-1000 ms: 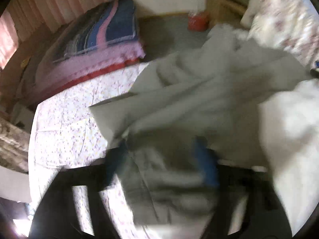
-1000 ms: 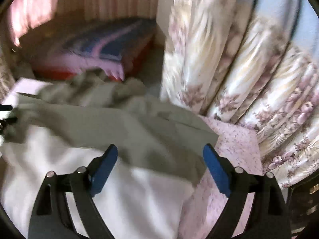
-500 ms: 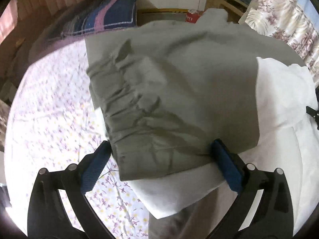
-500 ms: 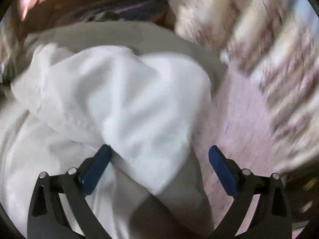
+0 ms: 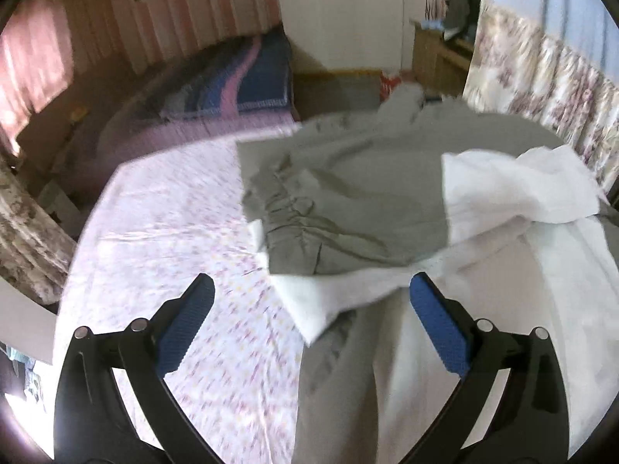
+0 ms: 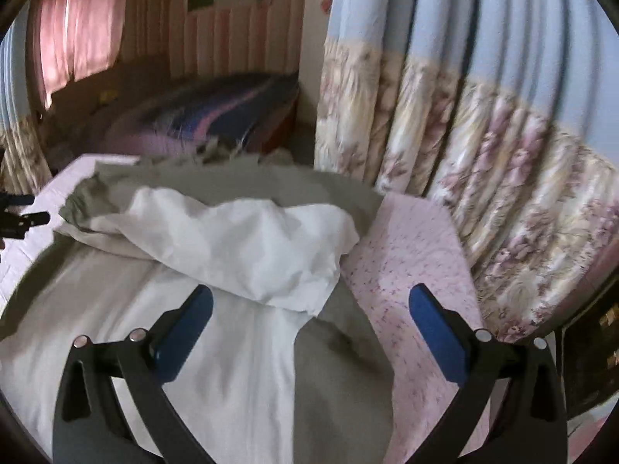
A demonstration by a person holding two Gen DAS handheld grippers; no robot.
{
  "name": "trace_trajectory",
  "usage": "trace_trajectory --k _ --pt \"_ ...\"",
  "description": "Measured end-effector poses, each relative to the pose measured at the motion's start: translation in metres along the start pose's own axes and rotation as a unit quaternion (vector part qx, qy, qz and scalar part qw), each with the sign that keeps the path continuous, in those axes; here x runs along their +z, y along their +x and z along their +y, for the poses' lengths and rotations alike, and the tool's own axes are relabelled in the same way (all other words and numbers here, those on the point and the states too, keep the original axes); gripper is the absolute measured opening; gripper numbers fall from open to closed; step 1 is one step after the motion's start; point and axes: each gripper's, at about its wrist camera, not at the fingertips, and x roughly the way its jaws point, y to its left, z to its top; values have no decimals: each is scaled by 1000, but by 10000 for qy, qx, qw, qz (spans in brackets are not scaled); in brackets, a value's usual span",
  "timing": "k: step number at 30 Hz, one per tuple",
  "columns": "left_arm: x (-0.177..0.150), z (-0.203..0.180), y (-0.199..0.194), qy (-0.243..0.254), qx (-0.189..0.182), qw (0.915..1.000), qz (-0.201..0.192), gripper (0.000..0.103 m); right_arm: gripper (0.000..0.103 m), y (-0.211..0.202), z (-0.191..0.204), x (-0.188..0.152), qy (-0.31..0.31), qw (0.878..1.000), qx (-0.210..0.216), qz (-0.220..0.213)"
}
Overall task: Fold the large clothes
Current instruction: 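Release the jacket with both tools and smooth it flat on the bed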
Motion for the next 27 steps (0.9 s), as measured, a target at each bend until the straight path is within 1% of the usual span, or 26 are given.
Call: trace_trajectory --k 2,4,5,6,7,8,10,12,13,15,17,21,23,25,27 --pt "-13 -4 -26 -42 17 9997 -244 100 101 -8 1 -11 87 9996 -282 -30" --pt "-24 -7 -47 -80 33 9991 -410 100 101 -6 2 -24 165 9970 -647 382" --pt "-30 -8 -55 -109 25 9989 -463 100 101 -3 0 -31 191 9948 -859 517" --pt "-34 -11 -64 -145 -9 9986 -503 100 101 -3 -1 -37 187 9936 -990 518" --pt "-41 -12 -75 -201 -119 9982 -545 100 101 -7 -1 -43 181 9923 -1141 458" --pt "-46 -14 -84 -249 -230 9977 -584 100 101 -10 -2 -46 188 9917 -1206 414" --pt "-57 -20 -97 -346 -370 9967 -638 100 101 -25 -5 -57 276 9907 -1322 182" --pt "-69 -21 -109 -426 -309 9956 -770 100 101 -45 -8 -64 465 9899 -1337 -104" --pt "-75 -24 -114 -422 -164 9951 -882 100 101 -54 -10 -67 569 9899 -1288 -187" --pt "-85 -28 -123 -320 86 9947 -971 100 101 -69 -16 -76 791 9899 -1140 -294" --pt "-92 -31 -126 -304 208 9945 -978 100 101 -82 -14 -85 875 9899 -1046 -399" --pt "-106 -31 -133 -356 280 9942 -977 100 101 -100 0 -106 734 9879 -1260 -519" --pt "-115 -27 -132 -428 281 9941 -956 100 101 -104 4 -115 708 9875 -1314 -503" --pt "-122 -22 -128 -469 238 9948 -873 100 101 -109 8 -125 762 9867 -1358 -473" --pt "-129 -17 -124 -535 207 9952 -796 100 101 -115 10 -133 924 9861 -1288 -505"
